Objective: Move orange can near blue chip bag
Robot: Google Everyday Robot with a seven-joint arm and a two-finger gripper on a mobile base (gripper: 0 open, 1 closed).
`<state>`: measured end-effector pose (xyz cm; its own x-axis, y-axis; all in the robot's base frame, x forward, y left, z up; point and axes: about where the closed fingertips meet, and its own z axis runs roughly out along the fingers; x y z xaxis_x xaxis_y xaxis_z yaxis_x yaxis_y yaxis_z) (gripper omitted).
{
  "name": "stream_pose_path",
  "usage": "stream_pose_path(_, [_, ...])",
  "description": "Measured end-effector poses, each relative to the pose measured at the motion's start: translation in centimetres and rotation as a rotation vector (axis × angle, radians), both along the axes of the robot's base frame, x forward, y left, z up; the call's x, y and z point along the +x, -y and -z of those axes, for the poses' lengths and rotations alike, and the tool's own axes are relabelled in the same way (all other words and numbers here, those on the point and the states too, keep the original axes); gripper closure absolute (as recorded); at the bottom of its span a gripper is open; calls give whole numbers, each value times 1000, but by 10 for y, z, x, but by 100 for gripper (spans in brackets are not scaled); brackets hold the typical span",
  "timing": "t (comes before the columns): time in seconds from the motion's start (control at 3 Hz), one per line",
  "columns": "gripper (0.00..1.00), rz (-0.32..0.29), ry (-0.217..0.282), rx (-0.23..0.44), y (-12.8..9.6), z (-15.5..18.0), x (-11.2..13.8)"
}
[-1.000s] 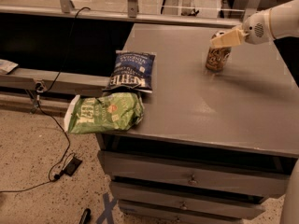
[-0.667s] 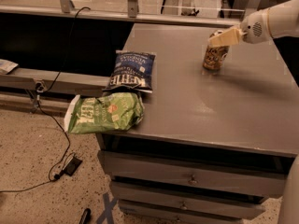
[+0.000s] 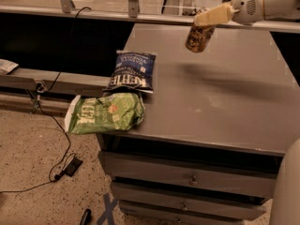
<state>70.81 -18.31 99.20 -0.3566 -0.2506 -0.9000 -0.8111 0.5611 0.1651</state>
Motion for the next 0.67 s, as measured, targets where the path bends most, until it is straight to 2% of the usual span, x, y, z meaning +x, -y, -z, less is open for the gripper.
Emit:
stream_pose_path(0.33, [100, -120, -13, -13, -51, -6, -16])
stream_pose_path(0.67, [100, -226, -59, -38, -89, 9, -36])
